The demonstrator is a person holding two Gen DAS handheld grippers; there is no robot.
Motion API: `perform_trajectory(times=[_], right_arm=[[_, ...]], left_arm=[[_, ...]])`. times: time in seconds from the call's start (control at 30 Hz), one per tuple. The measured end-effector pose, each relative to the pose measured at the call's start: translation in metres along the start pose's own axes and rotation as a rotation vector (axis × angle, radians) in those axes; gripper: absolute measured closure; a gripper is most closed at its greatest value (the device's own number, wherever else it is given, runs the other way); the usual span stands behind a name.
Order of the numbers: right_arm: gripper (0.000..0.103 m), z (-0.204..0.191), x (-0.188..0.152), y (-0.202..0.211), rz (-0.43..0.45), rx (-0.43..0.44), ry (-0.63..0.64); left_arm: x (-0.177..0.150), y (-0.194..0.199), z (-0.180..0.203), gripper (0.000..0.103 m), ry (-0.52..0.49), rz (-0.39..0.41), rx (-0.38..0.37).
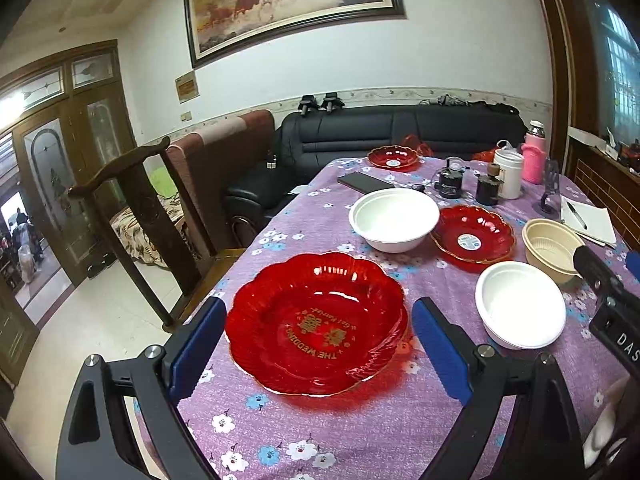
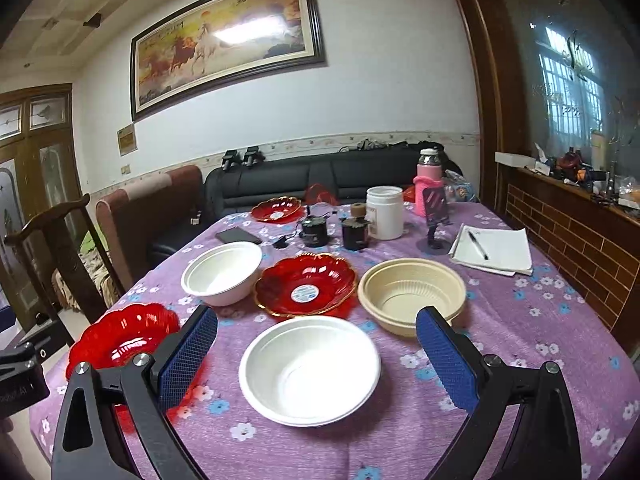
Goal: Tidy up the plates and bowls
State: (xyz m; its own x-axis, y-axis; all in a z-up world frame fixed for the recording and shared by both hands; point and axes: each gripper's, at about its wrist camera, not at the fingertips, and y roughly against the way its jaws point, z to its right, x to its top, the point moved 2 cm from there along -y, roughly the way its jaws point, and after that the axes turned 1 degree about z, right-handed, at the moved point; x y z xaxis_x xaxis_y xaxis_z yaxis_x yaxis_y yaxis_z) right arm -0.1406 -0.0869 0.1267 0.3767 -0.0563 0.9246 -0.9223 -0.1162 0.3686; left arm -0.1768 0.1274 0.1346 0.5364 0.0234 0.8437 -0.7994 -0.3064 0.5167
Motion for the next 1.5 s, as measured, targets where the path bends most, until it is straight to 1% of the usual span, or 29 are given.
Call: perform_trajectory(times=[0.4, 0.63, 0.83, 0.97, 1.03, 1.07, 1.13, 1.17, 1.27, 1.4, 1.43, 1.5], right_arm=[[0.002, 0.017, 0.029, 0.021, 0.061, -0.05, 0.028], [0.002, 0.024, 0.059, 0.034, 0.114, -0.09, 0.08], [0.002, 0.028, 0.092, 0.044, 0.163, -0.114, 0.114], [0.002, 0.031, 0.122, 0.051, 0.194, -0.113, 0.138], [0.001, 0.032, 0.14, 0.053, 0.207, -0.109, 0.14], [0.001, 0.034, 0.151, 0.054, 0.212, -0.106, 0.136], [0.001, 0.038, 0.172, 0.053, 0.21, -0.095, 0.128], [0.001, 0.04, 0.182, 0.052, 0.204, -0.093, 0.127], [0.001, 0.045, 0.212, 0.049, 0.188, -0.101, 0.12], [0.001, 0.052, 0.244, 0.047, 0.188, -0.113, 0.101], [0.001, 0.052, 0.251, 0.046, 0.189, -0.117, 0.1], [0.001, 0.053, 0.261, 0.038, 0.174, -0.117, 0.102]], left_arm=[[0.012, 0.005, 0.01, 0.009, -0.025, 0.003, -0.018], [0.021, 0.004, 0.006, 0.009, -0.022, 0.007, -0.028], [0.038, 0.005, -0.002, 0.009, -0.016, 0.009, -0.061], [0.064, 0.01, -0.012, 0.009, -0.001, 0.022, -0.107], [0.079, 0.009, -0.018, 0.009, 0.013, 0.006, -0.152], [0.09, 0.009, -0.021, 0.009, 0.02, -0.013, -0.187], [0.108, 0.01, -0.028, 0.009, 0.031, -0.04, -0.24], [0.121, 0.011, -0.033, 0.009, 0.035, -0.047, -0.262], [0.155, 0.017, -0.043, 0.009, 0.047, -0.034, -0.285], [0.2, 0.021, -0.059, 0.009, 0.074, -0.005, -0.28], [0.212, 0.021, -0.061, 0.009, 0.073, 0.011, -0.27], [0.226, 0.017, -0.061, 0.009, 0.065, 0.036, -0.237]])
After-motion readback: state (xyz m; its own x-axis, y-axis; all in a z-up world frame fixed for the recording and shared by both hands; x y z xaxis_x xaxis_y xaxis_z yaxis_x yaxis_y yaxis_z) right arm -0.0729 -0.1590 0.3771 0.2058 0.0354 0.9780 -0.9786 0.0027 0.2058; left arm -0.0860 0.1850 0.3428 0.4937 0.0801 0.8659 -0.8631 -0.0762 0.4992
